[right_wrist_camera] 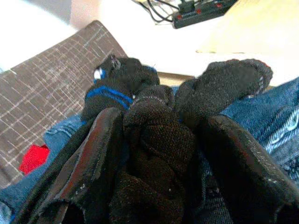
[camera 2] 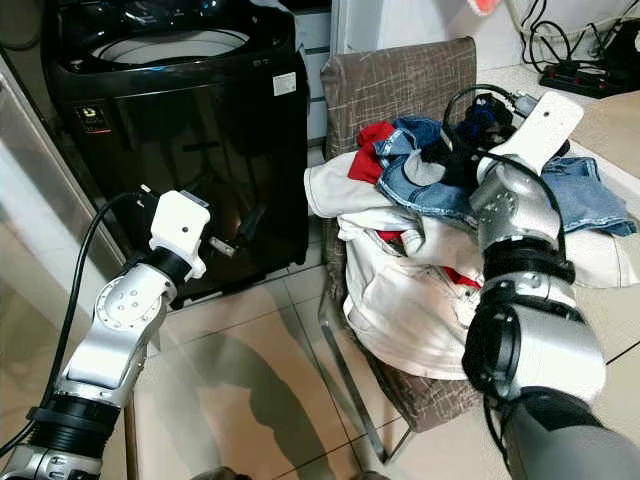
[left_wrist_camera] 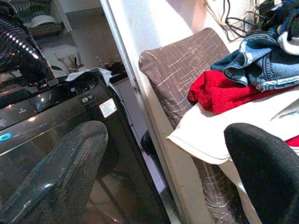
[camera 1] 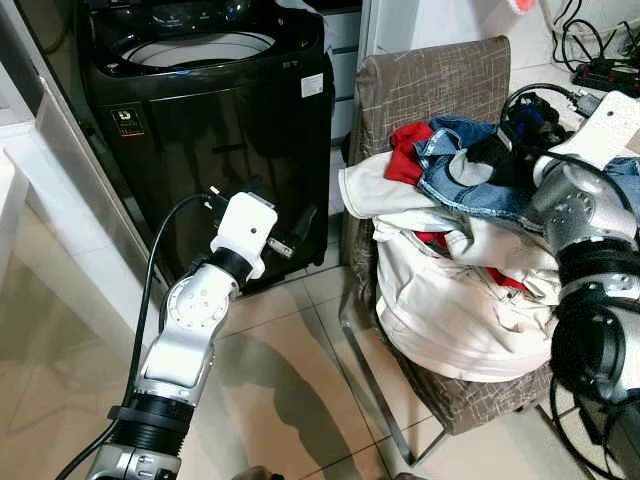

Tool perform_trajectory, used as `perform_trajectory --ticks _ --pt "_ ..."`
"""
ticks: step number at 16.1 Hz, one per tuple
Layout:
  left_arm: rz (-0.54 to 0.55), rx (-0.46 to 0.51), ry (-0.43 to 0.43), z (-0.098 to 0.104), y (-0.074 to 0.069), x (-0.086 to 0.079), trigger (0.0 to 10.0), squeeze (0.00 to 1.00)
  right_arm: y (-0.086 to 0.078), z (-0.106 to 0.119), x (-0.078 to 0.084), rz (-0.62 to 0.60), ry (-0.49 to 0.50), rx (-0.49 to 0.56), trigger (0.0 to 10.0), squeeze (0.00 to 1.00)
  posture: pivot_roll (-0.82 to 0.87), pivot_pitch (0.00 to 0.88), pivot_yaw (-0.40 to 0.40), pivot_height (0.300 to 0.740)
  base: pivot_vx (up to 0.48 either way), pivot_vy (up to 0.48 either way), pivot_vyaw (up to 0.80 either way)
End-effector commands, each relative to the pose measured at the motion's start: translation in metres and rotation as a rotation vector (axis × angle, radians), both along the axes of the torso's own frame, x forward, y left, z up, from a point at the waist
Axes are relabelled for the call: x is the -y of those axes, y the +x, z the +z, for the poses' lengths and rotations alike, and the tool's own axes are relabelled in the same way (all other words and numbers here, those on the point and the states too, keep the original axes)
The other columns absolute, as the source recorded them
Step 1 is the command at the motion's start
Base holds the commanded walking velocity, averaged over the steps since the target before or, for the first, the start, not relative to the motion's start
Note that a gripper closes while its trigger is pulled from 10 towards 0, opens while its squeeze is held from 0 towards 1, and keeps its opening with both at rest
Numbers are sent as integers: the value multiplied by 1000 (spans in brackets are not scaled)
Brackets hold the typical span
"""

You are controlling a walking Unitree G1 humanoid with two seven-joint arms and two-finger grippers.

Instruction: Clothes washing

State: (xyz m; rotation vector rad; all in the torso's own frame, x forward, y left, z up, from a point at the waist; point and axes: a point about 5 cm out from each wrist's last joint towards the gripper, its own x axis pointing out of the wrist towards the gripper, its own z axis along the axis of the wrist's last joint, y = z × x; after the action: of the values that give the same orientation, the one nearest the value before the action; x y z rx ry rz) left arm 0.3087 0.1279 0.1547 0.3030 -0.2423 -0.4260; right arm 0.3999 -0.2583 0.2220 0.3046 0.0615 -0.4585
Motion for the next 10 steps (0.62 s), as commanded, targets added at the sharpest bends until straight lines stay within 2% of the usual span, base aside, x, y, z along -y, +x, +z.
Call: perform_trajectory --ticks 1,2,4,5,10 --pt "-1 9 11 3 1 -1 10000 0 2 7 1 6 14 4 9686 0 -29 0 10 740 0 0 0" --pt "1 10 14 3 1 -2 10000 0 2 0 0 10 60 -23 10000 0 -25 0 8 740 0 0 0" --pt "1 10 17 3 1 -3 10000 0 3 -5 -2 17 109 -36 10000 0 -24 0 11 740 0 0 0" --pt "-1 11 21 3 1 -3 10000 0 3 -8 -3 30 169 -45 0 0 -24 0 11 740 0 0 0" --pt "-2 14 29 4 2 -4 10000 0 4 -7 -2 37 186 -37 0 0 -21 0 10 740 0 0 0"
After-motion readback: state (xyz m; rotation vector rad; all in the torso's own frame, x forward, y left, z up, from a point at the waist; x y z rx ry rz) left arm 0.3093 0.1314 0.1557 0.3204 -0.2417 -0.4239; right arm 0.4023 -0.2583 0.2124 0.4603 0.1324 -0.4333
